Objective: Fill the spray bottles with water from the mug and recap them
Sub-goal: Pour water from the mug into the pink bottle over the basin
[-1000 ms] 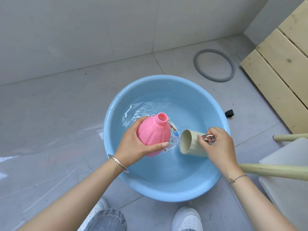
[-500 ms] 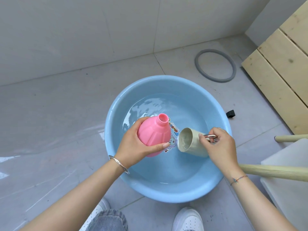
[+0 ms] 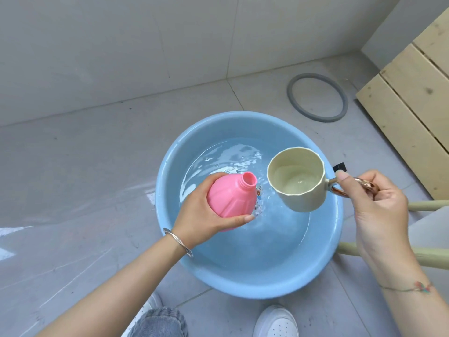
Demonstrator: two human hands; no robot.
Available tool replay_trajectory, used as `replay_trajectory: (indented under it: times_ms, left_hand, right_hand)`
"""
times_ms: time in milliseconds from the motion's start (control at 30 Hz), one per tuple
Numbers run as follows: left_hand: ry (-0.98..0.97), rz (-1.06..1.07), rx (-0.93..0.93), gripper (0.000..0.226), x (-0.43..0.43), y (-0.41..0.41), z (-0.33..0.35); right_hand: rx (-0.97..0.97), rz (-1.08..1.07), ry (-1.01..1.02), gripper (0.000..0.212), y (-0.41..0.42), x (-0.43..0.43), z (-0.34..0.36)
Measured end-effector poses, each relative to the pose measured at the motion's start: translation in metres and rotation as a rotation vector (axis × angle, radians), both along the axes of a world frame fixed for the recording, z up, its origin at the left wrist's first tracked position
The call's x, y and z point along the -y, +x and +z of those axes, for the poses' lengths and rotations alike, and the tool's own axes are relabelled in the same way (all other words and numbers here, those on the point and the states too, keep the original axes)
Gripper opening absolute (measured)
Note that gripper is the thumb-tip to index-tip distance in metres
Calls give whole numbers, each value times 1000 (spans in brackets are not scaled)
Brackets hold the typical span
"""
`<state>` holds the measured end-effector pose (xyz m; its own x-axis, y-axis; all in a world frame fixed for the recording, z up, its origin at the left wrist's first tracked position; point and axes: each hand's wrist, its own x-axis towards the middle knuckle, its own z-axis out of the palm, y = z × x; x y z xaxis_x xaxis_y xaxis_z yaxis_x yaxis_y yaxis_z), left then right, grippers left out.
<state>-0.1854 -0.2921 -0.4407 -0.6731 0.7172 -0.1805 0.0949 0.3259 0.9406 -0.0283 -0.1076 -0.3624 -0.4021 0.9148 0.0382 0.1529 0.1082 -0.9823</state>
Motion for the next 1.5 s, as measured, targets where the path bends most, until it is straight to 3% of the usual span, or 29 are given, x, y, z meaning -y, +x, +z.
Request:
replay_trajectory:
  times_ms: [167, 867, 1500]
  left_hand:
    - [-1, -29, -23, 82, -3, 2, 3]
    - [-19, -21, -42, 86, -2, 1, 0]
    - [-37, -23, -60, 88, -1, 1, 1]
  right_hand:
    - [-35, 55, 57, 37, -1, 6, 17]
    - [191, 120, 543, 34, -6, 28, 47]
    - [212, 159, 722, 37, -12, 34, 62]
